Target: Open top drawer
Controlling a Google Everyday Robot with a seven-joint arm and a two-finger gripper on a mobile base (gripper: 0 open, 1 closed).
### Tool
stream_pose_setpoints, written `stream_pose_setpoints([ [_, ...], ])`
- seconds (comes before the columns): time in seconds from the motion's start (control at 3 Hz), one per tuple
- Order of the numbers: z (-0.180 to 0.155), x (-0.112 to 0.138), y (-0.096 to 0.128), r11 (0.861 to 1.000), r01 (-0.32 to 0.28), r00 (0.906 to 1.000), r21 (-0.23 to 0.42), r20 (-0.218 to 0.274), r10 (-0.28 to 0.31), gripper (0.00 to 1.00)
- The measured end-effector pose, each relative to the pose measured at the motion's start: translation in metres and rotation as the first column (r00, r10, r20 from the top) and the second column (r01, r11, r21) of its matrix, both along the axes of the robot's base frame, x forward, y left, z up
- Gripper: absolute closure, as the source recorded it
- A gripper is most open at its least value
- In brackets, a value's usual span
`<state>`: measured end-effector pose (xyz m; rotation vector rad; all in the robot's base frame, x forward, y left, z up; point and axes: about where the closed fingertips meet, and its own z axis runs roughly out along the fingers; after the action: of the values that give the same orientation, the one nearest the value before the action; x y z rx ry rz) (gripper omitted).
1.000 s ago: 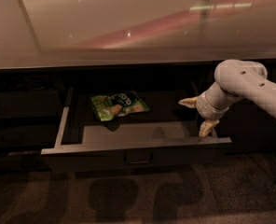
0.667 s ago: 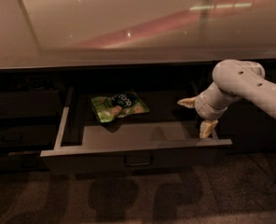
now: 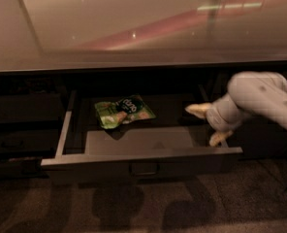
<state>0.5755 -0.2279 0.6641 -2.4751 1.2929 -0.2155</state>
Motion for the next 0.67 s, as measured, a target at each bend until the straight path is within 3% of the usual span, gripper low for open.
stream_pose_setpoints([
  [0.67,-0.0093,-0.0137,0.0078,1.000,-0.009,0.9999,-0.006,0.008,0.009,0.00],
])
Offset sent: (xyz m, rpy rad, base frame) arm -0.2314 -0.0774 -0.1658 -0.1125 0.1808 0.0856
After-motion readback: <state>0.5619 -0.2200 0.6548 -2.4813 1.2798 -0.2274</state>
